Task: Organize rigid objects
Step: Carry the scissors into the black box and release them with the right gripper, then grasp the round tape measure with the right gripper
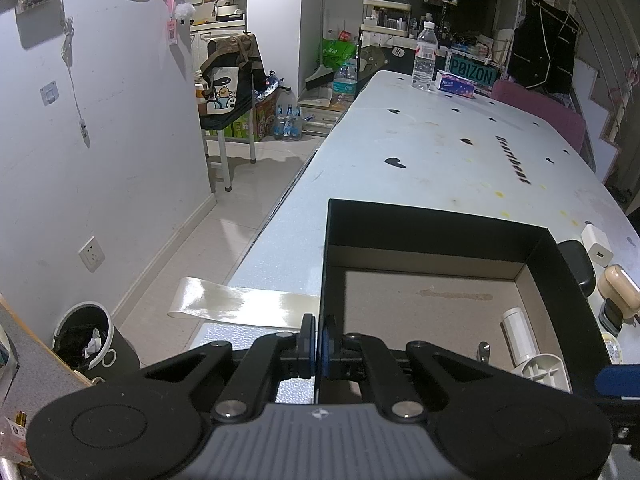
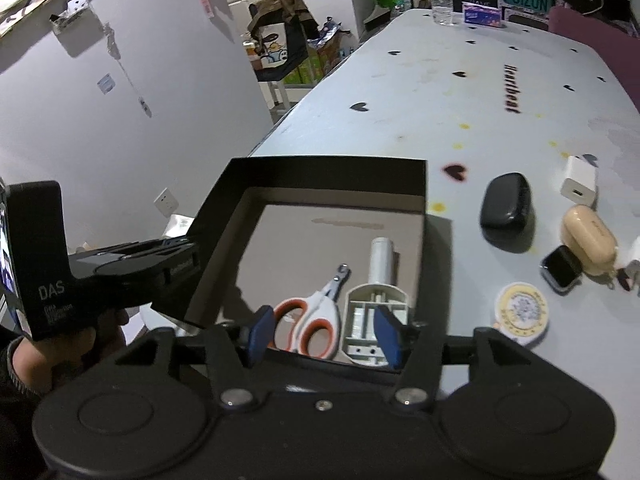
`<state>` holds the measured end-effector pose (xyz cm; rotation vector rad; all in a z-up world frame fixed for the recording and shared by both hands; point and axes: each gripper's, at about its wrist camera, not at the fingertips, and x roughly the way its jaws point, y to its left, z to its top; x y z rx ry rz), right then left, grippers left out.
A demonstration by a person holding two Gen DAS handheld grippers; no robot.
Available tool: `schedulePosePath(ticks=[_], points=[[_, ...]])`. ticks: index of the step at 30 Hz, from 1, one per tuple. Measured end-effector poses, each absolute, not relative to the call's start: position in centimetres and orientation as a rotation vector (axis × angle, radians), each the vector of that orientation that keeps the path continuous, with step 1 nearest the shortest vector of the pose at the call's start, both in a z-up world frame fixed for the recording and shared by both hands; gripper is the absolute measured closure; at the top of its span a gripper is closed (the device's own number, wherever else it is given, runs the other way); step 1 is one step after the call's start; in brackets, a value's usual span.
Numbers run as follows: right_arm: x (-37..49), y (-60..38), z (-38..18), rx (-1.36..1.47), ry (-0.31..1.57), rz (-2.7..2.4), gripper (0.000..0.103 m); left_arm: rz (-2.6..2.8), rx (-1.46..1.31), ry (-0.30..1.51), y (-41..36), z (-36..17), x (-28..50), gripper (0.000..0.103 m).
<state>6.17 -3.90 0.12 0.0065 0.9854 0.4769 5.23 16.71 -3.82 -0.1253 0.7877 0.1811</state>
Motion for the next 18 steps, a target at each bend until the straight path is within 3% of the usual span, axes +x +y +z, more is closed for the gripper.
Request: schedulePosePath(ticks=[2, 4, 10, 18], points=[[6.0, -4.4, 0.3, 0.008, 0.978, 0.466, 0.040, 0.181, -0.126, 0.788, 16.7, -3.8, 5.2, 0.100], [5.9, -4.9, 0.6, 0.018, 0.965, 0.458, 0.027, 0.181, -0.126, 0.788, 16.7, -3.8, 5.2, 0.100], [5.3, -7.0, 1.9, 0.034, 0.919, 0.434, 0.010, 0.181, -0.126, 0.788, 16.6, -3.8, 5.2, 0.100], [5.9, -11.5, 3.2, 0.058, 0.845, 0.340, 0.000, 0.181, -0.125, 0.788, 16.7, -3.8, 5.2, 0.100]])
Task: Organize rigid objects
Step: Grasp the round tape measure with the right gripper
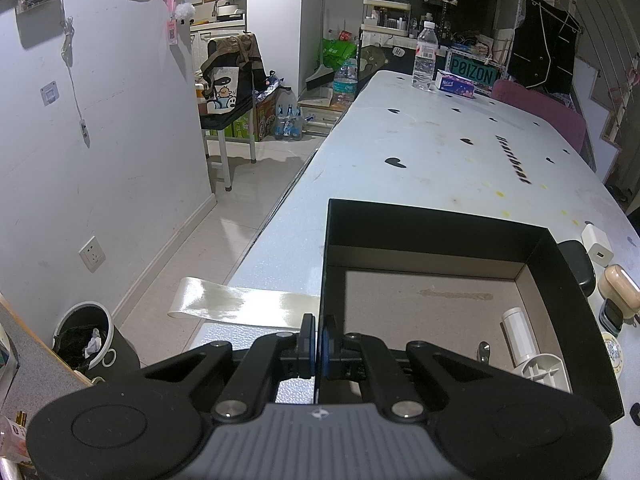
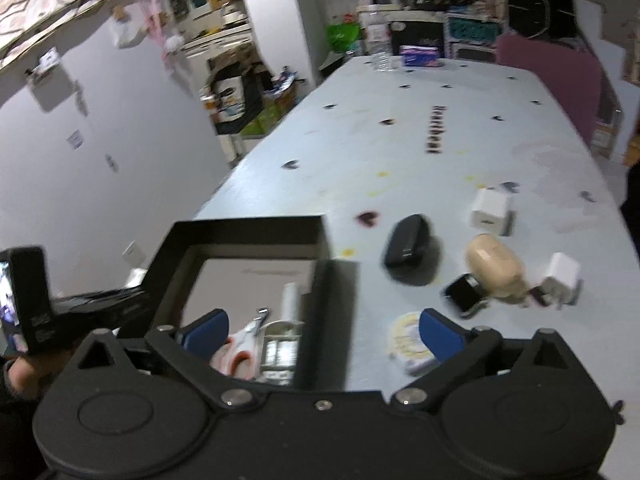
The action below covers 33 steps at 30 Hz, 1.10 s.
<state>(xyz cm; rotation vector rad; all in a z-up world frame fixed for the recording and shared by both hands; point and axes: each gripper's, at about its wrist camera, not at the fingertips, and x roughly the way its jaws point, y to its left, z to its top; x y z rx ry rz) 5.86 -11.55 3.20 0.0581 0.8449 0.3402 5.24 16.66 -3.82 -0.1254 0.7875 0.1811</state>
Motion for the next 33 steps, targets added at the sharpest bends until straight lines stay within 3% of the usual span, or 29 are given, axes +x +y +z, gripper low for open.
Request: schedulePosePath(ticks=[19, 27, 31, 33], points=[[9.3, -17.1, -2.5, 0.110, 0.841, 0.160, 0.000, 0.182, -0.125, 0.788, 16.6, -3.8, 5.3, 0.100], [12.2, -16.6, -4.9, 0.115, 0.964, 0.162, 0.001, 0.182, -0.123, 0.788, 16.6, -3.8, 5.3, 0.100], [12.9, -15.8, -6.2, 0.095, 1.019, 0.183, 0.021, 0.182, -0.124, 0.788, 16.6, -3.8, 5.3, 0.100], [13.0, -15.4, -6.7, 0.090, 1.037, 0.195, 0.024, 0.182, -0.124, 0.788, 16.6, -3.8, 5.3, 0.100]])
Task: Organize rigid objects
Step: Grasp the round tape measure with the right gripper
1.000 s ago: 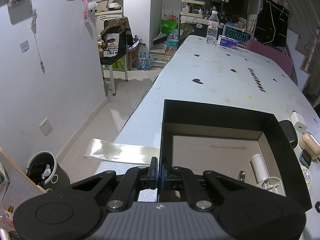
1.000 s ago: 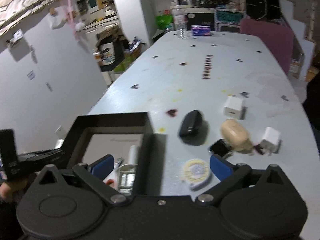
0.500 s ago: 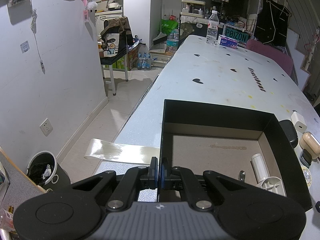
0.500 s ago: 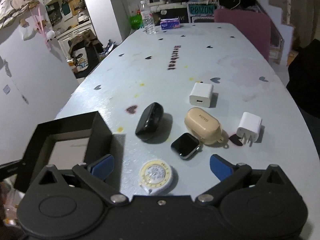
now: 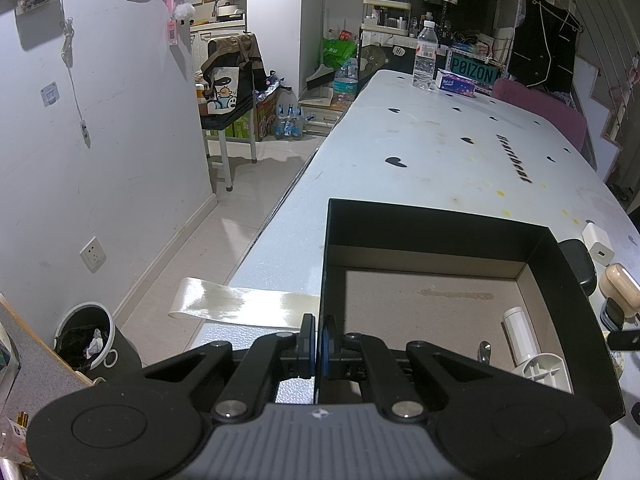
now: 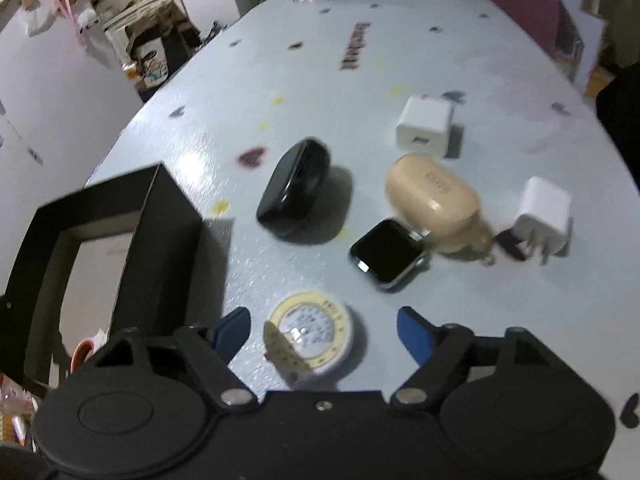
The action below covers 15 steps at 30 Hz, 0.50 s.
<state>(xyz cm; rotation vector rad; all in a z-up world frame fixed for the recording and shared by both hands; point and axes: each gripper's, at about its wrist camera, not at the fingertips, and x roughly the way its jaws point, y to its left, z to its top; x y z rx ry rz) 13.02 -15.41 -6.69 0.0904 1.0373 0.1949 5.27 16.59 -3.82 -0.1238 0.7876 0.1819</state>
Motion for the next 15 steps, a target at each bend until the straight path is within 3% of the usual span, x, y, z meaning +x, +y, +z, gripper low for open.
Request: schedulePosePath(ticks=[4, 7, 15], points=[[12.8, -14.2, -7.2, 0.025, 1.041, 0.193, 0.034, 0.182, -0.124, 0.788, 16.6, -3.8, 5.3, 0.100], [12.5, -13.6, -7.1, -0.032, 1.032, 0.202, 0.050, 0.182, -0.125, 0.788, 16.6, -3.8, 5.3, 0.100], [12.0, -13.4, -7.0, -0.069, 1.027, 0.225, 0.050, 0.182, -0.123, 0.788, 16.5, -3.8, 5.3, 0.100]])
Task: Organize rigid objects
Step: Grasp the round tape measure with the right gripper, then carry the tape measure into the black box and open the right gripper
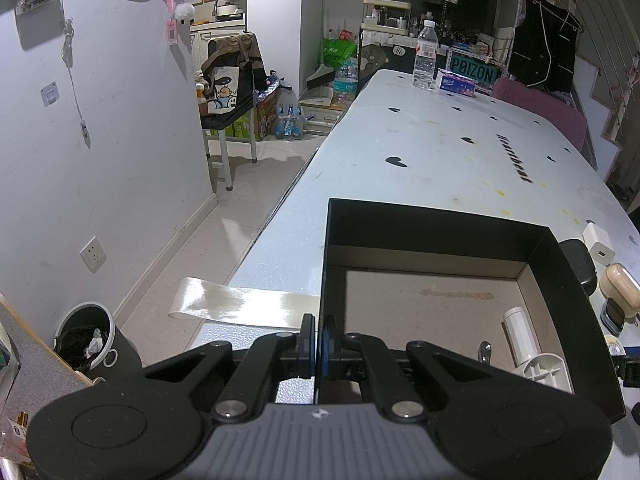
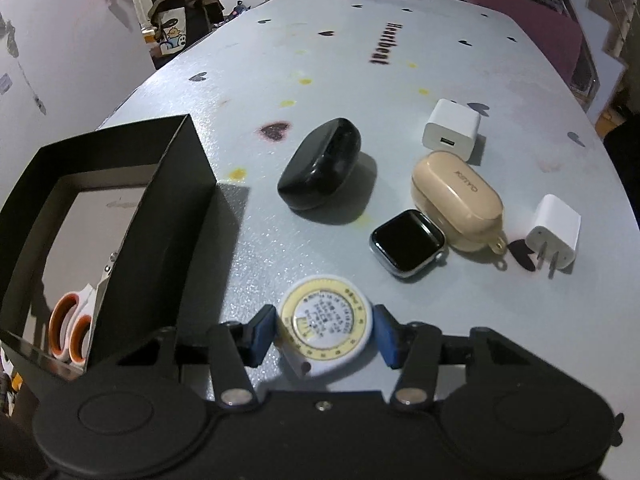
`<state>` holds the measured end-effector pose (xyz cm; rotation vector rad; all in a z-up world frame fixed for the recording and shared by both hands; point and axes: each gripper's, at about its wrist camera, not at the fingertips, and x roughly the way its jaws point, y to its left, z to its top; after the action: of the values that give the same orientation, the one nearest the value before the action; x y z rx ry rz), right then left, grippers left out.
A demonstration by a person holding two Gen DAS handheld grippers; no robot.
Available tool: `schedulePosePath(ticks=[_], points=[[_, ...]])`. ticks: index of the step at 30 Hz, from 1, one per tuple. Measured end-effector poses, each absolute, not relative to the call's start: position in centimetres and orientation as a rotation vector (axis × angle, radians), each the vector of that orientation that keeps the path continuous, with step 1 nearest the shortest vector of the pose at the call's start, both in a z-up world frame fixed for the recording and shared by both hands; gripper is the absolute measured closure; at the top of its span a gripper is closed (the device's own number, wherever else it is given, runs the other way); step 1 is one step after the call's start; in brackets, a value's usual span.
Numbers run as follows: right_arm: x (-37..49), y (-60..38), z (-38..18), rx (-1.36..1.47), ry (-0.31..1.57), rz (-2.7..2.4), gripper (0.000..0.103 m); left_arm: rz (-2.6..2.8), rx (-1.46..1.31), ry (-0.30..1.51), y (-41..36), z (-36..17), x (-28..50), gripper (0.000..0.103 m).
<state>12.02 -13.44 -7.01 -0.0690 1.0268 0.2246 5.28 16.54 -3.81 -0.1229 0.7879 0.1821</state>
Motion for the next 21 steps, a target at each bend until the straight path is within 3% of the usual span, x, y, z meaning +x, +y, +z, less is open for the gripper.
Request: schedulePosePath(ticks=[12, 21], points=[[9.4, -12.9, -0.3, 0.014, 0.813, 0.328, 0.050, 0.183, -0.123, 0.788, 16.6, -3.8, 5.3, 0.100], [11.5, -4.6, 1.3, -0.015, 0.828, 0.492, 0.050, 0.182, -0.122, 0.787, 16.5, -3.8, 5.3, 0.100]])
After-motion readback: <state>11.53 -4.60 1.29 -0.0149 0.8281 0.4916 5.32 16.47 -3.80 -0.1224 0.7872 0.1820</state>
